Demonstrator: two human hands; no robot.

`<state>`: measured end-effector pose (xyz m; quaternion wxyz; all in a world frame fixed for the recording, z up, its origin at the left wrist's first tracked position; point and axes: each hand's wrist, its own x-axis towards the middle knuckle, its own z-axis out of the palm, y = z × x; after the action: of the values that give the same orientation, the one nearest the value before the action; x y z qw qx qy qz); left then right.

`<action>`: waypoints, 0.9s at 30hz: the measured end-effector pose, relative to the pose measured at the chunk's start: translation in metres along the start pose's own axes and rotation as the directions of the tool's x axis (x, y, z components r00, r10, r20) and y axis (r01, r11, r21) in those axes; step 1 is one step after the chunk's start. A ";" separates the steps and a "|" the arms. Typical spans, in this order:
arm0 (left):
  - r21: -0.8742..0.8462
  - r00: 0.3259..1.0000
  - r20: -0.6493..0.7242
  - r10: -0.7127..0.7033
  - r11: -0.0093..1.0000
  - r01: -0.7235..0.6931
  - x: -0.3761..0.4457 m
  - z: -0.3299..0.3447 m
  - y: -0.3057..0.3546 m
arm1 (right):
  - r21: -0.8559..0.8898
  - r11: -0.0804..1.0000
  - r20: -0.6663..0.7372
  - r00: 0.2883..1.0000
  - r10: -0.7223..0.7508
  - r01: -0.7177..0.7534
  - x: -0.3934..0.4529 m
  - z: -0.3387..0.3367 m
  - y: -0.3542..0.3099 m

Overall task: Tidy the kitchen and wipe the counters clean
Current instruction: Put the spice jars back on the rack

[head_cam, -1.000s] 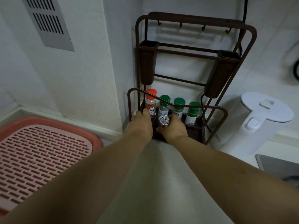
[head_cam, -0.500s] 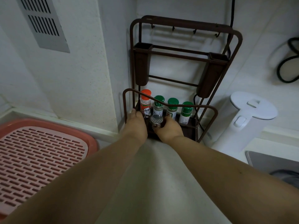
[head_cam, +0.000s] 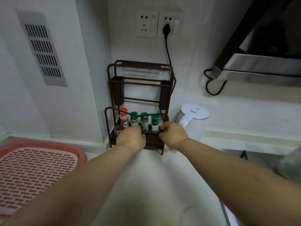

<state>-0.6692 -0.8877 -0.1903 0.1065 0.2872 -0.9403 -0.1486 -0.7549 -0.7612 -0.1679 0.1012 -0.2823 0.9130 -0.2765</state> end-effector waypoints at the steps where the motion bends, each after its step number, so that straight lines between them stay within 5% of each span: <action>1: 0.009 0.999 0.008 0.031 0.999 -0.032 -0.007 -0.007 0.015 | 0.002 1.000 -0.014 1.000 -0.001 0.001 -0.011 -0.014 0.004; 13: -0.105 0.898 0.011 0.439 0.894 -0.436 -0.184 -0.018 0.322 | 0.109 0.983 -0.331 0.928 0.174 -0.146 -0.265 -0.236 0.179; 20: -0.149 0.675 0.087 0.732 0.680 -0.718 -0.313 0.027 0.504 | 0.174 0.886 -0.509 0.731 0.454 -0.430 -0.432 -0.334 0.309; 27: -0.247 0.543 0.074 0.836 0.543 -0.803 -0.363 0.046 0.630 | 0.344 0.773 -0.545 0.558 0.626 -0.532 -0.520 -0.398 0.395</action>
<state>-0.7074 -0.1720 -0.0605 0.1029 -0.2136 -0.9522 -0.1925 -0.6461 -0.0140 -0.0461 -0.1067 0.1522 0.9108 -0.3686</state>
